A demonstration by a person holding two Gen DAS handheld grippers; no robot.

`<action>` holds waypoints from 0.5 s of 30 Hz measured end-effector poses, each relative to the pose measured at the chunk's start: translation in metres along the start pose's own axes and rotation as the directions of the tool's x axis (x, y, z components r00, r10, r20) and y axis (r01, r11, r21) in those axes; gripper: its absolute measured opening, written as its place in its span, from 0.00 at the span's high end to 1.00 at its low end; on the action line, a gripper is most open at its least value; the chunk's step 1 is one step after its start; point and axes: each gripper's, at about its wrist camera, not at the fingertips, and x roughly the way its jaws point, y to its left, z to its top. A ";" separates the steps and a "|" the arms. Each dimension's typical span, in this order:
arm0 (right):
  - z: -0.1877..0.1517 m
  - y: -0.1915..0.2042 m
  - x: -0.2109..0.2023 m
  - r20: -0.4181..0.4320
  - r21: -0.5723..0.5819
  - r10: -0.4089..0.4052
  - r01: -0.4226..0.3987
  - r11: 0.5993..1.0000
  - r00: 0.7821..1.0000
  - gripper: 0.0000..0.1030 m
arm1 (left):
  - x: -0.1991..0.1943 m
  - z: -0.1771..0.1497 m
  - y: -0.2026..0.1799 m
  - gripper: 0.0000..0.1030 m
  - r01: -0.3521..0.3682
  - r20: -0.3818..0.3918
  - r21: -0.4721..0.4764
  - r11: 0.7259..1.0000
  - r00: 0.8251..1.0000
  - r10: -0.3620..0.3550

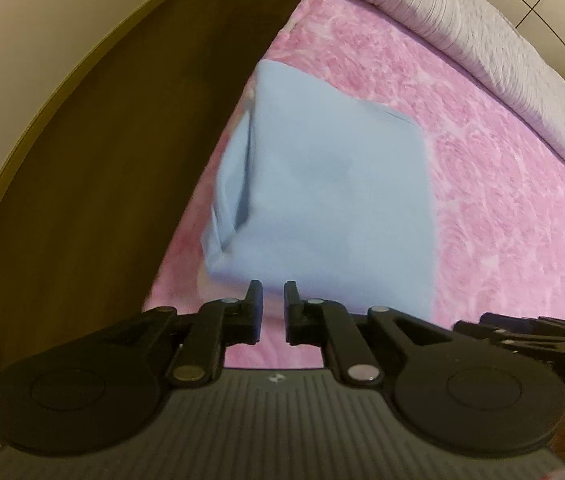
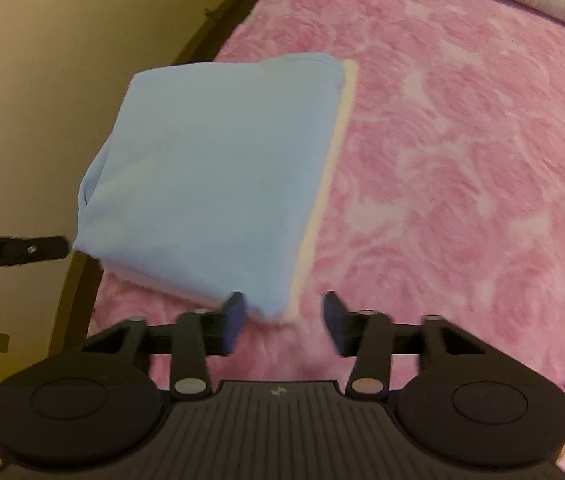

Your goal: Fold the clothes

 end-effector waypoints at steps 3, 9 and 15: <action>-0.004 0.000 -0.014 -0.027 0.015 0.006 -0.005 1.000 1.000 0.34 | -0.023 -0.003 -0.015 0.73 -0.009 0.008 -0.014 1.000 1.000 0.009; -0.001 0.007 -0.055 0.028 -0.064 0.034 -0.032 0.997 0.999 0.19 | -0.069 -0.012 -0.040 0.69 -0.034 0.097 -0.039 0.999 0.995 0.038; 0.004 0.008 -0.103 0.113 -0.191 0.086 -0.064 0.980 0.990 0.14 | -0.123 -0.034 -0.063 0.63 -0.072 0.241 -0.108 0.991 0.966 0.097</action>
